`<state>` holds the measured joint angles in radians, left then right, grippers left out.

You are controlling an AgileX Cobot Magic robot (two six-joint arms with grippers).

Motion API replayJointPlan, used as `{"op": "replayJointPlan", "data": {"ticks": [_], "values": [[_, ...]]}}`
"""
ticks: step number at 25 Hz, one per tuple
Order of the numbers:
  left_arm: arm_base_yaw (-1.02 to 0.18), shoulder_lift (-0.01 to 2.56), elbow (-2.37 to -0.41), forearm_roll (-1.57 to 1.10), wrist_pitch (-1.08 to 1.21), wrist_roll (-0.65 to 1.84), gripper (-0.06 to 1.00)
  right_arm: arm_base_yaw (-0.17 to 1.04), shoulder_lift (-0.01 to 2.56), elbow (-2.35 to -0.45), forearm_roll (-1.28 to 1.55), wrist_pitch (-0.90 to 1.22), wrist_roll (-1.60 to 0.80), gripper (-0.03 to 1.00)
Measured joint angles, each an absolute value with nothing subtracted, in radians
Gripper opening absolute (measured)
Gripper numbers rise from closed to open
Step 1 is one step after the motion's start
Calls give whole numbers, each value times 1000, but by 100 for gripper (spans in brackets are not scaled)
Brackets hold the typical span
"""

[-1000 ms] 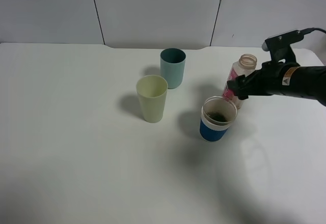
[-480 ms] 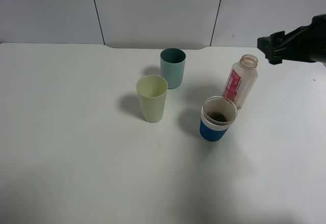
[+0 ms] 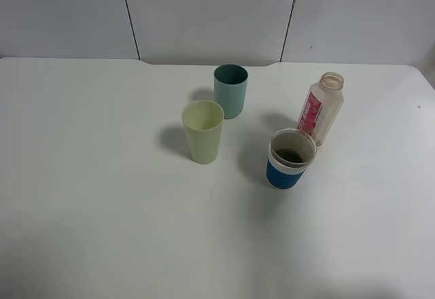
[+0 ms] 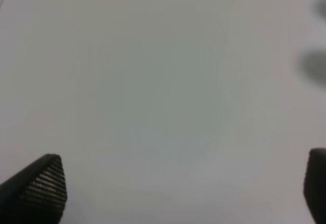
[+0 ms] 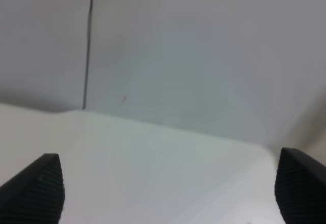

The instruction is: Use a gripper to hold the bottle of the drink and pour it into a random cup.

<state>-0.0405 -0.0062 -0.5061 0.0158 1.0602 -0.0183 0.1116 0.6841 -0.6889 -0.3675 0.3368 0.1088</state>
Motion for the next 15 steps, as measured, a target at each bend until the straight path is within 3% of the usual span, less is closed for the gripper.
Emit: {"op": "replayJointPlan", "data": {"ticks": [9,15], "values": [[-40,-6,-506,16,1060,-18,93,112,356,-804,-388,762,109,81],[-40,-6,-506,16,1060,-18,93,112,178,-812,-258,958,109,81]]}}
